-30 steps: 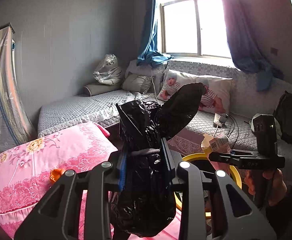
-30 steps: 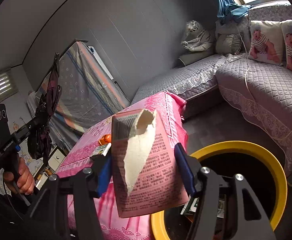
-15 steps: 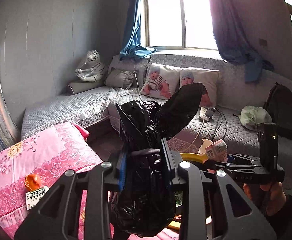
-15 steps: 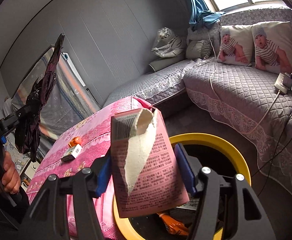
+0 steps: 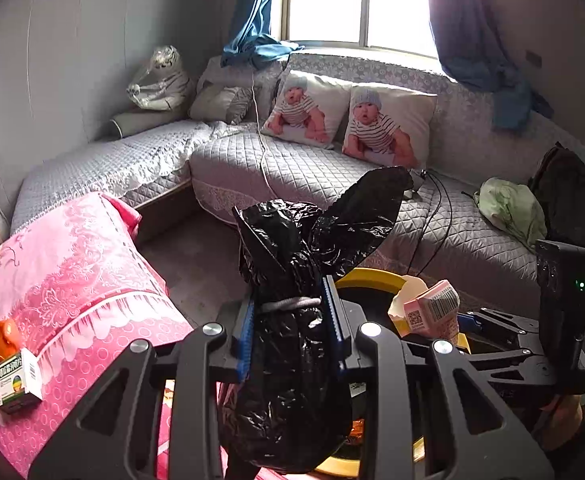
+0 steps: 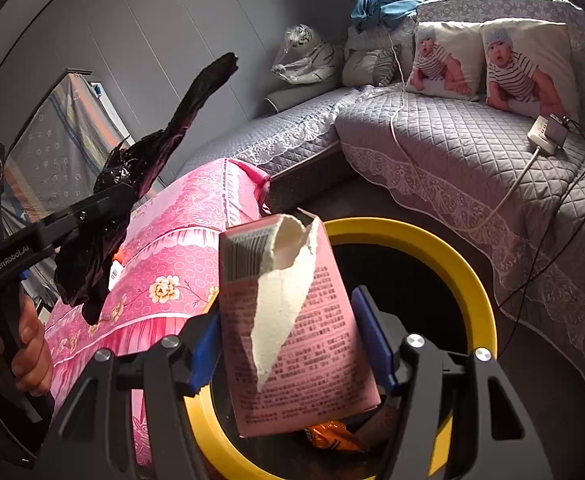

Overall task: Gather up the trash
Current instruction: 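Carry the black bag and pink carton over the bin and open both tools, then grasp the green-white medicine box with the right tool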

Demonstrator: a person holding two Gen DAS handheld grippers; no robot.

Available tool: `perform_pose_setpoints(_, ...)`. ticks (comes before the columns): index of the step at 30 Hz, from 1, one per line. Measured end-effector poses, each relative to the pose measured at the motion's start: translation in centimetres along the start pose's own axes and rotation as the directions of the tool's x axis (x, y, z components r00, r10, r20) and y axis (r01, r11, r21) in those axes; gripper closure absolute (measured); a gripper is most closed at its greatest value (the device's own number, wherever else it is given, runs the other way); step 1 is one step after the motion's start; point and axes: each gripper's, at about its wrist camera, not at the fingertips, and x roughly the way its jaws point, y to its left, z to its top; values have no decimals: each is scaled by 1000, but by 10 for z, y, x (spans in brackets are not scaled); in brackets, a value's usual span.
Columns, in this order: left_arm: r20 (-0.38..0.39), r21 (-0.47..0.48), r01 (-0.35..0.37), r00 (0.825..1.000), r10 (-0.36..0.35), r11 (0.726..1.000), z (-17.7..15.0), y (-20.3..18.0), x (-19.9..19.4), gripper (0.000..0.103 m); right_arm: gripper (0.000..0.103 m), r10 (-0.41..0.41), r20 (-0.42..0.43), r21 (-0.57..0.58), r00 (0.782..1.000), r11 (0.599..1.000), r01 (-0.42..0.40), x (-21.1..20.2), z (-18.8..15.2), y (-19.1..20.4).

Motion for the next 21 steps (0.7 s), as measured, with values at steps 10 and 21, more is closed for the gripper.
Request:
perform_pose_setpoints(10,-33,-207,-10,999,3,978,-10,45,24,11,19,-106,14,87,994,991,104,-4,2,-19)
perform_pose_setpoints(21,151,-471,-88,972,178,878,-24,154,-61,9,8,89,111,-224,990,973,-62,-15,15,51)
